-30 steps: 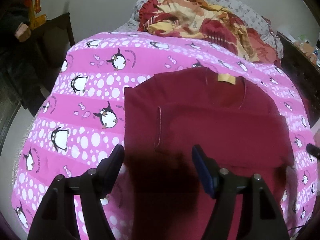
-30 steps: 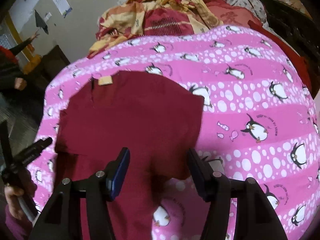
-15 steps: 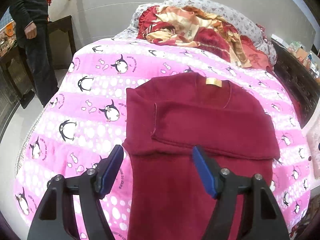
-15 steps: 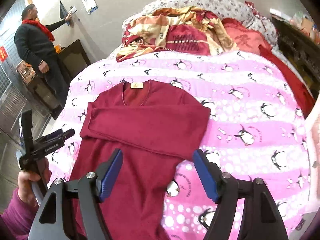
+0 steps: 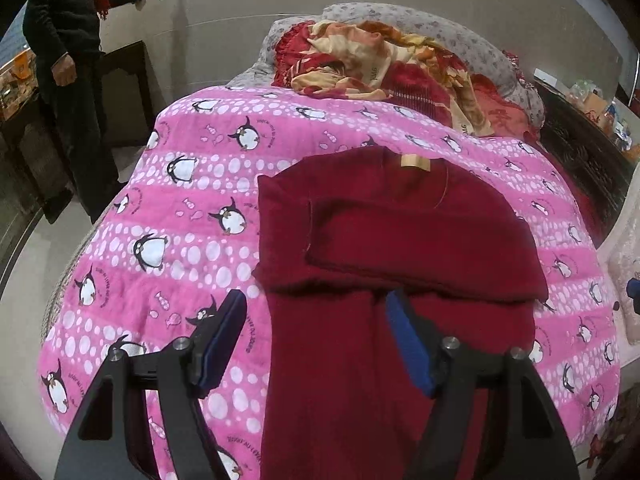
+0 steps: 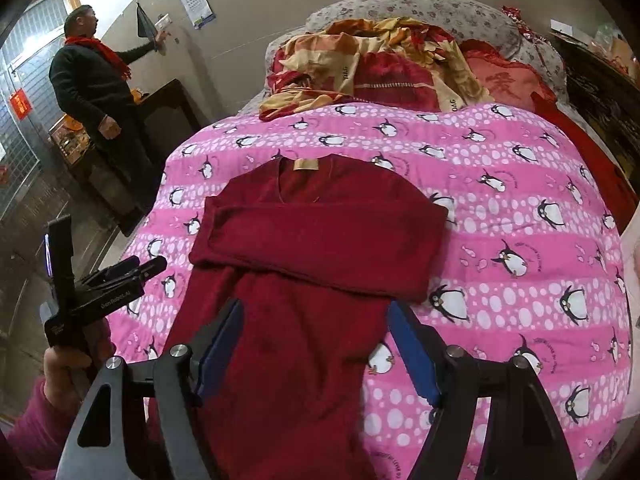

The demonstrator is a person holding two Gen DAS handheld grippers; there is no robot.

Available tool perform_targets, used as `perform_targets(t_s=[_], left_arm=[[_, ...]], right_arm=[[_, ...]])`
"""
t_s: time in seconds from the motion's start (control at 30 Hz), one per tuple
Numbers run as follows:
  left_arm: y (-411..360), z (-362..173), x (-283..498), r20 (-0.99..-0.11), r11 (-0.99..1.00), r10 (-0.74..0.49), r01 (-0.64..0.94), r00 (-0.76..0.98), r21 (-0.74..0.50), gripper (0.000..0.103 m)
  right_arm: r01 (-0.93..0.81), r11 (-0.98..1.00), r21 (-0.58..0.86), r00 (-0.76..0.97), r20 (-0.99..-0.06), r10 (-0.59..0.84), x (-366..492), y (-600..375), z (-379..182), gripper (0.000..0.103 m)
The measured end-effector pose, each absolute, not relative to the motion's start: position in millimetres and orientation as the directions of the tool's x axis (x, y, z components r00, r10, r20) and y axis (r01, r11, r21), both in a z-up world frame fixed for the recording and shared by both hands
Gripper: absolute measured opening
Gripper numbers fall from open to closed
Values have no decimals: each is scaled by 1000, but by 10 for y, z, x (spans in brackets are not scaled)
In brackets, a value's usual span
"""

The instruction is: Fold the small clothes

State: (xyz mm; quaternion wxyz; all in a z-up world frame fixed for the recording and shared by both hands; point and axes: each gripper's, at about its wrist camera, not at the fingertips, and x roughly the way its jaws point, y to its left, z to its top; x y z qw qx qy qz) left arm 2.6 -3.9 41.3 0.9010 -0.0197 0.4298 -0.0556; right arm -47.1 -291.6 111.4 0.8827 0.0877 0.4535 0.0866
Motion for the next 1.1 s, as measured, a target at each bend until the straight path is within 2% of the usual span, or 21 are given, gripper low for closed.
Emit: perform_targets(t_s=[0.17, 0.27, 0.5, 0.67, 0.83, 0.93, 1.0, 1.03, 1.07, 1.1], left_arm=[[110, 409, -49, -771, 993, -114, 67, 627, -93, 72], [199, 381, -120, -774, 994, -105, 58, 625, -88, 78], [356, 173, -341, -806, 994, -109, 64, 582, -89, 79], [384, -121, -511, -847, 993, -118, 83, 519, -87, 79], [401, -377, -596, -880, 993, -109, 93, 463, -75, 79], [389, -461, -605, -887, 994, -92, 89, 452, -58, 79], [378, -485, -603, -889, 994, -99, 85, 448, -68, 79], [372, -494, -597, -889, 994, -102, 86, 446, -71, 79], [368, -505, -594, -890, 994, -103, 86, 444, -72, 79], [359, -517, -597, -892, 994, -101, 89, 441, -69, 79]], right_arm=[[-70, 972, 225, 564, -795, 225, -494, -2888, 1066, 80], [-74, 976, 206, 553, -805, 212, -537, -2868, 998, 80], [-25, 989, 143, 504, -853, 136, -548, -3063, 553, 82], [66, 979, 191, 442, -886, 143, -466, -3300, 159, 82], [17, 982, 186, 445, -881, 159, -438, -3208, -8, 82], [48, 979, 198, 436, -886, 158, -264, -3177, -214, 82], [82, 973, 218, 427, -890, 164, -135, -3181, -384, 73], [99, 974, 203, 435, -889, 141, -62, -3182, -460, 63], [93, 980, 176, 453, -884, 115, -33, -3167, -465, 50], [71, 987, 144, 464, -881, 95, -7, -3143, -451, 30]])
